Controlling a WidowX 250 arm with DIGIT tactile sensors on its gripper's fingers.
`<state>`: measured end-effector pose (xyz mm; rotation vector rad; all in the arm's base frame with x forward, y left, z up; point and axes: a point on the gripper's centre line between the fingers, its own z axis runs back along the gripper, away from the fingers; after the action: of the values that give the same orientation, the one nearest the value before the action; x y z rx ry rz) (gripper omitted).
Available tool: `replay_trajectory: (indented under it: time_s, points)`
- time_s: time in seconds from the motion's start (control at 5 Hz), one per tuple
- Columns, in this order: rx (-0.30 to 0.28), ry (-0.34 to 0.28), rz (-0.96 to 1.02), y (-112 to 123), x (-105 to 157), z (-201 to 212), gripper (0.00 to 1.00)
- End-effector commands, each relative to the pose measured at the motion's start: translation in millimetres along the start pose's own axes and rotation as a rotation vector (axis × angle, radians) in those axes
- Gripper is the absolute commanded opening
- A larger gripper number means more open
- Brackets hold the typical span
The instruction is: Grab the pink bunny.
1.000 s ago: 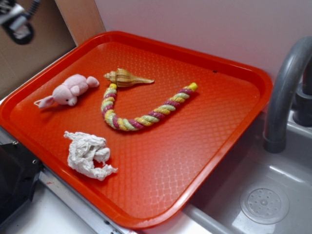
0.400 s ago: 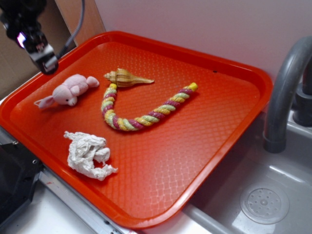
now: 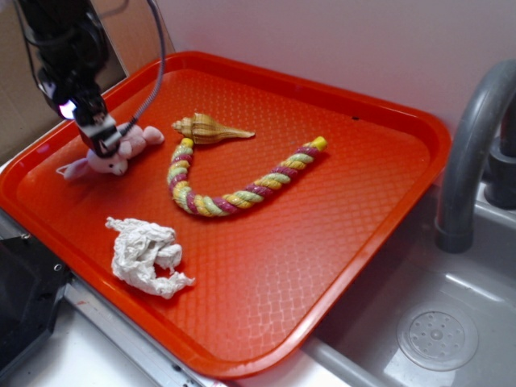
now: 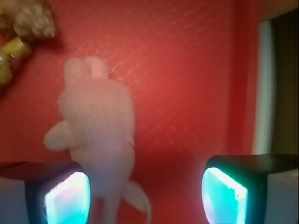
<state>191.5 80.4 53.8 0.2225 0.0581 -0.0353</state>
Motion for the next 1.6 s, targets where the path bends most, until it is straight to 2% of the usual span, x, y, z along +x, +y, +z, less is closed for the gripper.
replay_trajectory:
  time_s: [0.0, 0.2, 0.4, 0.6, 0.8, 1.0, 1.2, 1.4]
  points:
    - [-0.073, -0.006, -0.142, -26.1, -1.0, -25.1, 1.00]
    - [-0.093, -0.004, -0.153, -28.0, -0.4, -26.7, 1.00]
    - [-0.088, -0.016, -0.155, -26.1, -1.3, -26.3, 0.00]
    - [-0.059, -0.024, -0.135, -20.4, -0.8, -15.9, 0.00]
    - [0.045, -0.020, -0.102, -18.9, 1.8, 25.1, 0.00]
    - [0.012, -0.021, -0.019, -32.5, -0.1, 79.7, 0.00]
    - [-0.118, -0.094, 0.033, -45.1, -8.7, 131.8, 0.00]
    - [-0.243, -0.167, -0.019, -56.5, -17.3, 172.6, 0.00]
